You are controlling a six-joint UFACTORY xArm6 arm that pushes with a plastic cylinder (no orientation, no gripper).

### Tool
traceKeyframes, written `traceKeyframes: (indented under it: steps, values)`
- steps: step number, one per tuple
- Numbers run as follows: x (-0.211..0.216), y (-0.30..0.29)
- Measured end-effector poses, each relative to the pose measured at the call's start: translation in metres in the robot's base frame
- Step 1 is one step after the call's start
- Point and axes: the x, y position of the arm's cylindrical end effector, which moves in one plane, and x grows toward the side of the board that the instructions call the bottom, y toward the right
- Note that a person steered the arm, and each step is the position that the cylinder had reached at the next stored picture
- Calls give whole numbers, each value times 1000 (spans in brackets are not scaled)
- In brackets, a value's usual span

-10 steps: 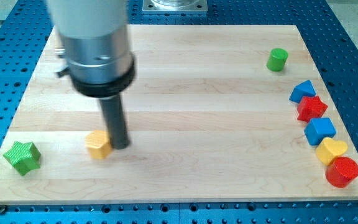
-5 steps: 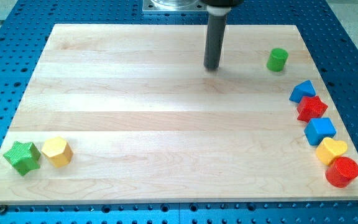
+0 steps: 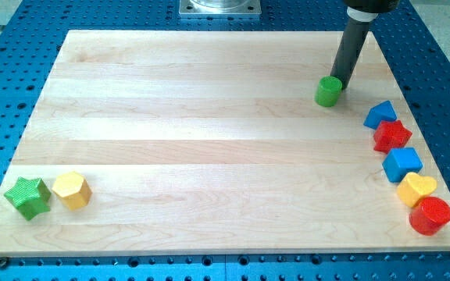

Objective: Push the green circle into the hexagon

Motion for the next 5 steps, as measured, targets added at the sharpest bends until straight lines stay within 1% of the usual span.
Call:
traceKeyframes:
  steps: [1, 2, 3, 4, 5]
  values:
    - [19, -114]
    - [7, -145]
    - [-28, -83]
    - [-6, -5]
    - [29, -23]
